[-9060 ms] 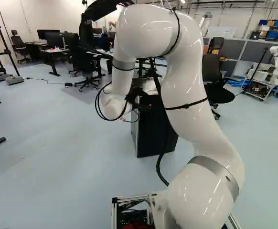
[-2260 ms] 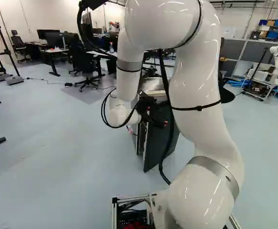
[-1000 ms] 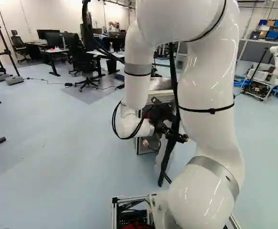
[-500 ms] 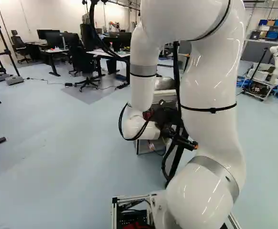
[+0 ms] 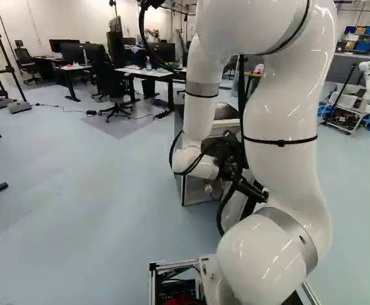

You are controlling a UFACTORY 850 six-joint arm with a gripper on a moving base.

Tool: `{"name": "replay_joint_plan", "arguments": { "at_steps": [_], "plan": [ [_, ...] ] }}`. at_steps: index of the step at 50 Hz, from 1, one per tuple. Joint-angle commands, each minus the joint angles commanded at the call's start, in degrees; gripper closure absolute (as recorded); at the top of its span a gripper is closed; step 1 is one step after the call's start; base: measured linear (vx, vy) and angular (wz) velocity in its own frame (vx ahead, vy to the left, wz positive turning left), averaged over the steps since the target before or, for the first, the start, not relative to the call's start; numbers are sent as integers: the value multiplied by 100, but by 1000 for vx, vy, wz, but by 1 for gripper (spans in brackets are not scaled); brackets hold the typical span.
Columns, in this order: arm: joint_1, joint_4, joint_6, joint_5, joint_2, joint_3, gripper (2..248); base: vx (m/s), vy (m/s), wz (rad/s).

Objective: Grab a drink from the fridge

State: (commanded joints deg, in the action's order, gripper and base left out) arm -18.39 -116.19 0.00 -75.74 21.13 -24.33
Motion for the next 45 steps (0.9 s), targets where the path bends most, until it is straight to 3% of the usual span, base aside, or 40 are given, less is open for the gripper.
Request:
{"name": "replay_joint_plan", "arguments": {
  "at_steps": [45],
  "plan": [
    [1456, -94, 0, 0, 167, -743, 3, 0, 0, 0]
  ]
}}
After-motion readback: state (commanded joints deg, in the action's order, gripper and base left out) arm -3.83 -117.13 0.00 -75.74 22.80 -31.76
